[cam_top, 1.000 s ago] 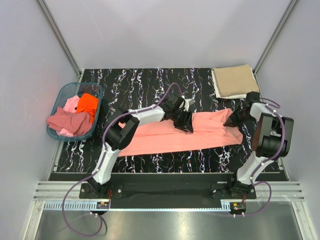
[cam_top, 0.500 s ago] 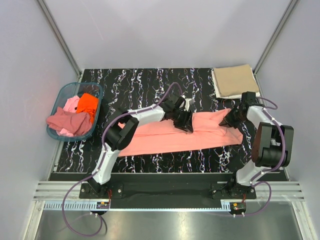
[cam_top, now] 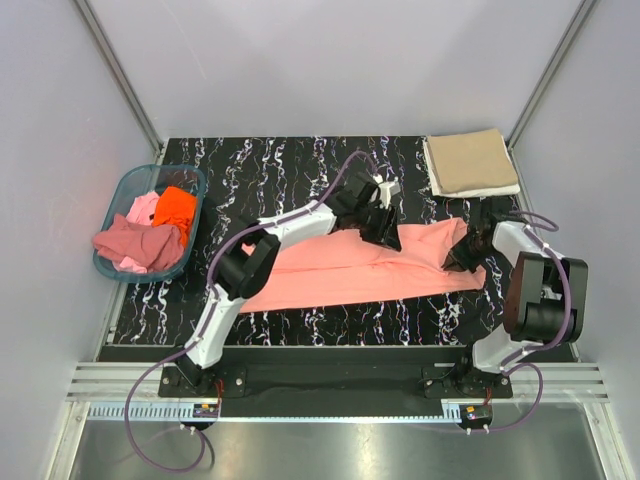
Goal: Fold and stack the t-shirts
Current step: Fold the tshirt
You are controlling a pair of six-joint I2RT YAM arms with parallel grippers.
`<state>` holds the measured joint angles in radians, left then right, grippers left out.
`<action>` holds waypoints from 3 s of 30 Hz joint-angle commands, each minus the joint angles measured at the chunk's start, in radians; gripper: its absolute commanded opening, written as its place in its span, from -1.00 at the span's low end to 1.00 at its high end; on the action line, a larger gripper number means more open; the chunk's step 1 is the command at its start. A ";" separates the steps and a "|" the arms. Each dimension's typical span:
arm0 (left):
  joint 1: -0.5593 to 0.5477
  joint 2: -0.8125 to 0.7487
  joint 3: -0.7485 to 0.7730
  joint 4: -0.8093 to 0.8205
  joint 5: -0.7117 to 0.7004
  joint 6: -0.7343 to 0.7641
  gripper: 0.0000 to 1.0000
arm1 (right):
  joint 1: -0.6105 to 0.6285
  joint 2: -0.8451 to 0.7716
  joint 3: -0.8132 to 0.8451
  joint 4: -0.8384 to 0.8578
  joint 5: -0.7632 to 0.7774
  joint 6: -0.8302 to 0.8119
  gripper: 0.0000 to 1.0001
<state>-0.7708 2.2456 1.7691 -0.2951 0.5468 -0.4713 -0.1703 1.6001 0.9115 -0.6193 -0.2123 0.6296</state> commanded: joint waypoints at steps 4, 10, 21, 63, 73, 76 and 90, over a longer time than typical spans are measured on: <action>0.001 0.081 -0.017 0.004 -0.008 0.040 -0.05 | 0.000 -0.060 0.020 -0.023 0.117 -0.010 -0.73; -0.001 0.080 -0.075 0.010 -0.053 0.069 -0.05 | -0.012 0.024 -0.043 0.029 0.158 -0.007 -0.83; 0.022 -0.069 -0.102 0.010 0.096 -0.001 0.02 | -0.034 -0.095 0.076 0.010 0.080 -0.112 -0.57; 0.327 0.002 -0.105 -0.257 -0.199 0.088 0.03 | -0.047 0.287 0.425 0.178 0.042 -0.303 -0.65; 0.326 -0.003 -0.085 -0.248 -0.157 0.074 0.03 | -0.046 0.284 0.466 0.178 -0.038 -0.334 -0.38; 0.326 0.003 -0.085 -0.248 -0.153 0.072 0.03 | -0.046 0.314 0.486 0.158 -0.056 -0.355 -0.39; 0.326 0.026 -0.082 -0.242 -0.168 0.068 0.03 | -0.044 0.409 0.500 0.173 -0.033 -0.384 -0.55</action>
<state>-0.4557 2.2215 1.6760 -0.5190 0.4255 -0.4171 -0.2123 1.9949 1.3743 -0.4603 -0.2554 0.2703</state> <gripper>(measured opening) 0.511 0.266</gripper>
